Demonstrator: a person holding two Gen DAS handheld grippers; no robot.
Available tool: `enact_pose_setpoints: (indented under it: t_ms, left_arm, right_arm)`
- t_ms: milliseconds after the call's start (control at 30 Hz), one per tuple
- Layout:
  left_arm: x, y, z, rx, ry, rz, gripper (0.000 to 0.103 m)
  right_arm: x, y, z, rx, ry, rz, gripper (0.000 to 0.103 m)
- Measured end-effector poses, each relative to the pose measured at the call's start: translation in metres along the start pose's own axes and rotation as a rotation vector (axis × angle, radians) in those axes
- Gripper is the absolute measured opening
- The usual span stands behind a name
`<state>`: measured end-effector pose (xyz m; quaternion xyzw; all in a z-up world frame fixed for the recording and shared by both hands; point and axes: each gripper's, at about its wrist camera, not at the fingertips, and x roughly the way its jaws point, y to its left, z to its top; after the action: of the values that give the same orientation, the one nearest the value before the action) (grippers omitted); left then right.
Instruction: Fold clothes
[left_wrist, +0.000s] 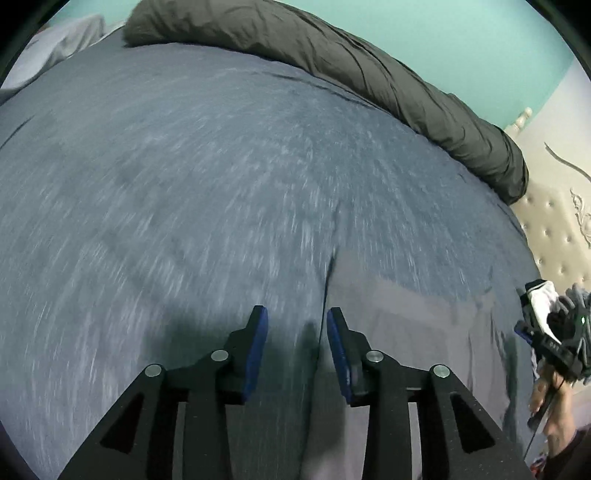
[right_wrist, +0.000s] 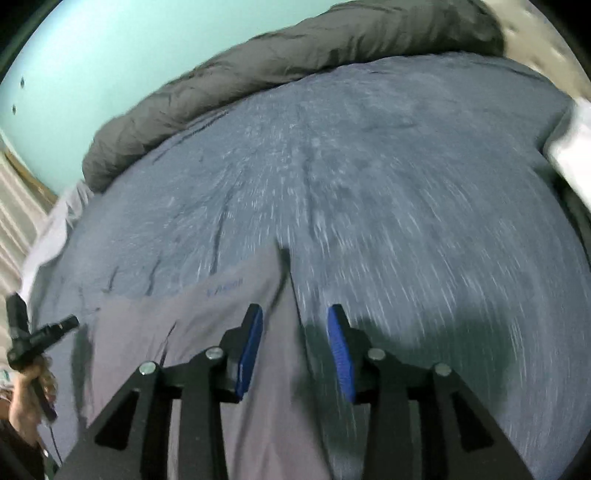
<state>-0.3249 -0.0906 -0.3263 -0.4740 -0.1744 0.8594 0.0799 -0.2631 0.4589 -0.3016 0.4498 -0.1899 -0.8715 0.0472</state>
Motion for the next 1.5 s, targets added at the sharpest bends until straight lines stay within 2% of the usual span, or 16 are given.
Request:
enact_pose_setpoints:
  t_ms: [133, 233, 367, 533, 633, 767, 833, 900, 967, 1033, 1067, 1200, 1500]
  left_arm:
    - [-0.027, 0.003, -0.045, -0.033, -0.006, -0.015, 0.038]
    - [-0.041, -0.003, -0.072, -0.04, -0.018, -0.009, 0.038]
    - [-0.046, -0.003, -0.1, -0.069, -0.043, -0.01, 0.039]
    - [-0.043, 0.01, -0.128, -0.063, -0.026, 0.006, 0.039]
    - [-0.039, 0.015, -0.126, -0.08, -0.019, -0.011, 0.039]
    - [-0.037, 0.011, -0.123, -0.044, -0.021, -0.005, 0.039]
    - [-0.036, 0.009, -0.123, -0.03, -0.02, -0.002, 0.039]
    - [-0.035, 0.011, -0.123, -0.037, -0.023, -0.009, 0.039]
    - [-0.034, 0.013, -0.124, -0.044, -0.024, -0.015, 0.033]
    - [-0.034, 0.013, -0.126, -0.037, -0.018, -0.019, 0.009]
    - [-0.034, 0.013, -0.127, -0.034, -0.016, -0.023, 0.004]
    - [-0.034, 0.016, -0.131, -0.045, -0.011, -0.042, 0.002]
    - [-0.047, 0.03, -0.128, -0.091, -0.045, -0.07, 0.002]
  right_arm:
    - [-0.049, -0.003, -0.055, 0.101, -0.011, 0.033, 0.038]
    - [-0.06, -0.006, -0.083, 0.162, -0.02, 0.034, 0.045]
    - [-0.067, -0.008, -0.106, 0.228, -0.057, 0.022, 0.046]
    - [-0.061, -0.009, -0.114, 0.262, -0.09, 0.054, 0.046]
    - [-0.057, -0.012, -0.117, 0.278, -0.103, 0.039, 0.046]
    - [-0.045, -0.016, -0.118, 0.295, -0.077, 0.065, 0.046]
    - [-0.042, -0.018, -0.12, 0.307, -0.072, 0.08, 0.043]
    - [-0.038, -0.017, -0.12, 0.298, -0.055, 0.077, 0.03]
    - [-0.038, -0.015, -0.121, 0.275, -0.053, 0.065, 0.019]
    - [-0.038, -0.017, -0.122, 0.275, -0.057, 0.073, 0.011]
    - [-0.039, -0.018, -0.122, 0.277, -0.062, 0.076, 0.005]
    - [-0.041, -0.022, -0.121, 0.28, -0.077, 0.075, 0.002]
    - [-0.049, -0.037, -0.12, 0.306, -0.106, 0.059, 0.002]
